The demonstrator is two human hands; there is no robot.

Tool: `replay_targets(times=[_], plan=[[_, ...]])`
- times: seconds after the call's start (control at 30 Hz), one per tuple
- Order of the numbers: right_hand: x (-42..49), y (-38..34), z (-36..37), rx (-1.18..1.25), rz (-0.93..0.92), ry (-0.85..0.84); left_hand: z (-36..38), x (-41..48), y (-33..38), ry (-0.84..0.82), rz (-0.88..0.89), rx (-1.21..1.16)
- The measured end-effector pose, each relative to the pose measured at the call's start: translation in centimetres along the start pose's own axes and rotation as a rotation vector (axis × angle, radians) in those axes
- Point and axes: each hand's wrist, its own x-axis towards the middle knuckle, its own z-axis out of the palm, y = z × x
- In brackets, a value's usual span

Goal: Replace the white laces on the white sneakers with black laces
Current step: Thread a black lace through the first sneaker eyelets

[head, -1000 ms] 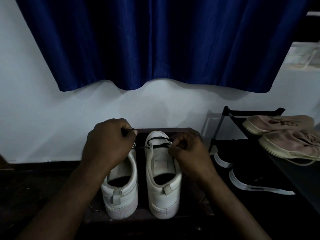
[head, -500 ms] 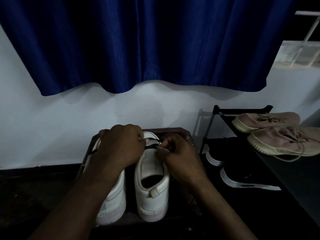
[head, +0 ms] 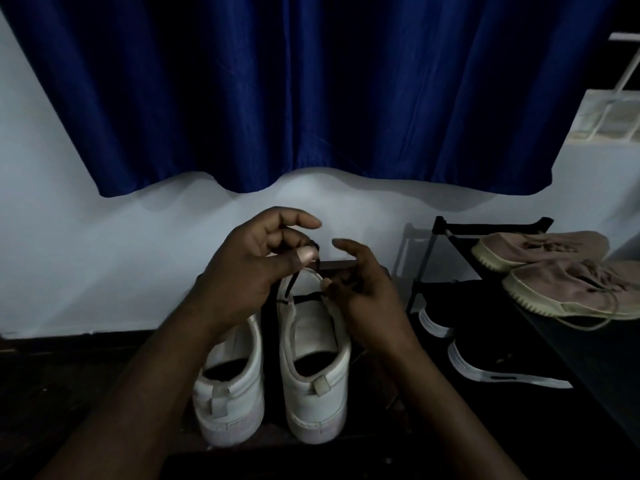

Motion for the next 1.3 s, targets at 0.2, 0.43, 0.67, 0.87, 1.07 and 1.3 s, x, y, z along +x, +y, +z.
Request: replay_targets(times=[0.2,0.43,0.67,0.87,1.07,1.3], plan=[[1.8,0.4,2.1,-0.097,-0.177,-0.084,-0.3,-0.5,0.6,-0.03,0.134,-0.215],[3.6,1.5,0.7,0.026,-0.038,0.364,-1.6,-0.8,0.5,0.237,0.141,-0.193],[3.1,1.0,-1.9,0.116,-0.132,0.28,-4.2,0.1,-1.7,0.85,0.032,-0.043],[2.1,0.0,-0.7,0.176,-0.248,0.14,-2.9,-0.7,-2.9,0.527,0.099,0.641],[1.4,-0.1,1.0,-0.108,-0.406,-0.057,0.2,-1.0,-3.0,0.068,0.137,0.719],[1.4,-0.4,-0.4,0.171,-0.187,0.008,-1.5,-0.7,-2.4,0.347,0.121,0.509]])
